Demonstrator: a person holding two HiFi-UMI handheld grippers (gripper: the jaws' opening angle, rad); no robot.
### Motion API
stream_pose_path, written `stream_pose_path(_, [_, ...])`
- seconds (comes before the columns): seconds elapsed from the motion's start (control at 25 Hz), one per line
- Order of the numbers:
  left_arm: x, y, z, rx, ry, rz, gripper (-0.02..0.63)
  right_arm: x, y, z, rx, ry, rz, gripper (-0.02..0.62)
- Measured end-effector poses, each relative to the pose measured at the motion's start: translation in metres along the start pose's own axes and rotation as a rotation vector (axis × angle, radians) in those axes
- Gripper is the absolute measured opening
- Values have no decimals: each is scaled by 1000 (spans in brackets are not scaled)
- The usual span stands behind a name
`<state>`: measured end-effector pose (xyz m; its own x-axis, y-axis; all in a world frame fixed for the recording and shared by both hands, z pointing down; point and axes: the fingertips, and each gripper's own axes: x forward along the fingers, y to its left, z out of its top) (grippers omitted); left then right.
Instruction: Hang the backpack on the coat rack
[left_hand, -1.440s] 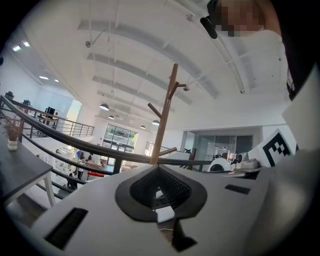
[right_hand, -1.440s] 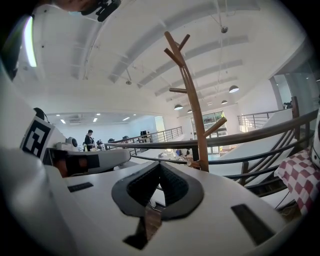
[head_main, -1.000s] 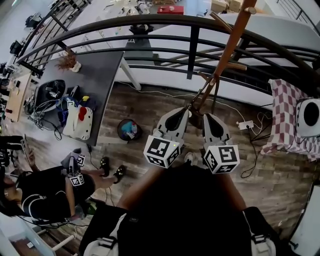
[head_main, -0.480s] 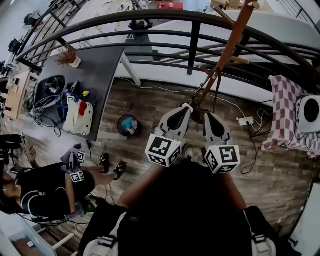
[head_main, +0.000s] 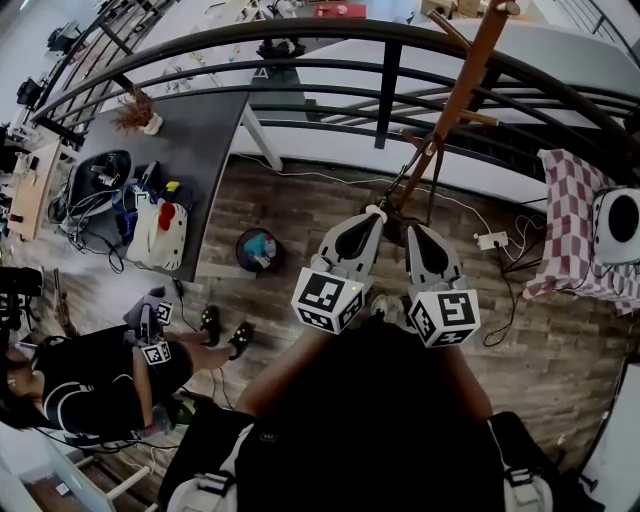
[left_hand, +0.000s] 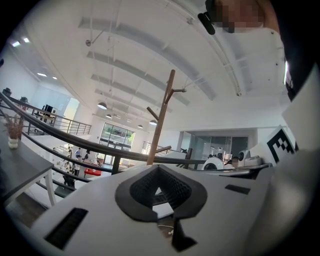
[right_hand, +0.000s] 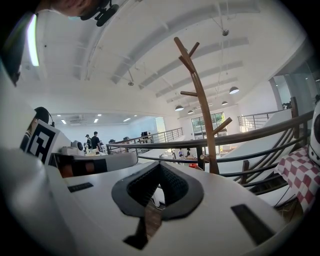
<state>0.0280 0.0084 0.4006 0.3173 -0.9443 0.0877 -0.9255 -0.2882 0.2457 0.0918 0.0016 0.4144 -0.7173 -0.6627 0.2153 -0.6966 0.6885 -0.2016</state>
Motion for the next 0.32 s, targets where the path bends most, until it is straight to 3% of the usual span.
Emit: stream_pose_path(0.32, [0,-1,0,0,2,-6,8,0,4,1,-7,-3,2,14])
